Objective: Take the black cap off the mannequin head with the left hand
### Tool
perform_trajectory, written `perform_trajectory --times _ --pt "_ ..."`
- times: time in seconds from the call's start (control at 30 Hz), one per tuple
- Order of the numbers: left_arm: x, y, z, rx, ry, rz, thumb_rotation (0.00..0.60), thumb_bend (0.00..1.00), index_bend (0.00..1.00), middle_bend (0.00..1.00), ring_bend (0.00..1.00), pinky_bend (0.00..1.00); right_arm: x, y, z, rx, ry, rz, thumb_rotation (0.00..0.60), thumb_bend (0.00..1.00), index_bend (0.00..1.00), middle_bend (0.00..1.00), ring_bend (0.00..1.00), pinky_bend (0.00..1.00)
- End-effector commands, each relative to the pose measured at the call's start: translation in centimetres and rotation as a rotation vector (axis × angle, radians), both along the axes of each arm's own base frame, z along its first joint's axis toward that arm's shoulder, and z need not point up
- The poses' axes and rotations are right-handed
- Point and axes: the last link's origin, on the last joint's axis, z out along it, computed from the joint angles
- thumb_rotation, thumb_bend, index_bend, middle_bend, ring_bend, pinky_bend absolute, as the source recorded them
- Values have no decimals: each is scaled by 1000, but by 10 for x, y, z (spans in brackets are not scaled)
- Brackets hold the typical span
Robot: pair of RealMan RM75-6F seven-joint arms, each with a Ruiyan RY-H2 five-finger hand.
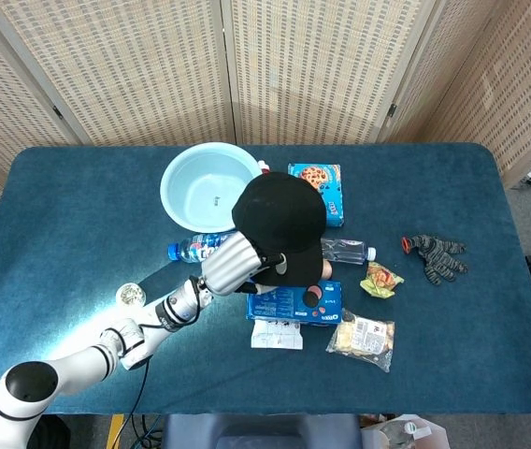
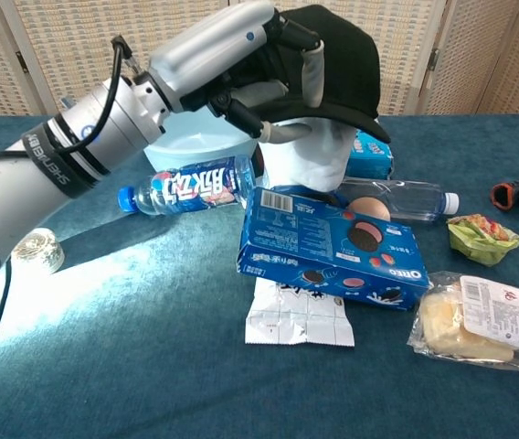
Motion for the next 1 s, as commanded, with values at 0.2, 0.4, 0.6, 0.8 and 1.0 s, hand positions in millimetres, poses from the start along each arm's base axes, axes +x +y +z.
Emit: perform_trajectory --times 0.2,0.4,0.6,0.8,1.0 --pt "-3 -1 8 37 -9 15 600 268 643 1000 1000 1000 1 0 0 0 -1 2 600 255 220 309 251 313" --pt "0 -5 12 34 -25 27 600 271 654 1000 1000 1000 2 1 0 2 0 1 600 256 220 309 251 313" --pt "7 -1 18 -3 -84 66 600 272 653 1000 1000 1000 4 2 0 4 4 2 600 256 220 309 251 313" --pt "8 1 19 -28 -97 103 600 272 652 1000 1000 1000 3 4 0 2 2 -6 600 256 220 309 251 313" --pt "14 8 25 -87 -163 181 600 281 656 1000 1000 1000 4 6 2 -2 3 -5 600 255 220 309 251 313"
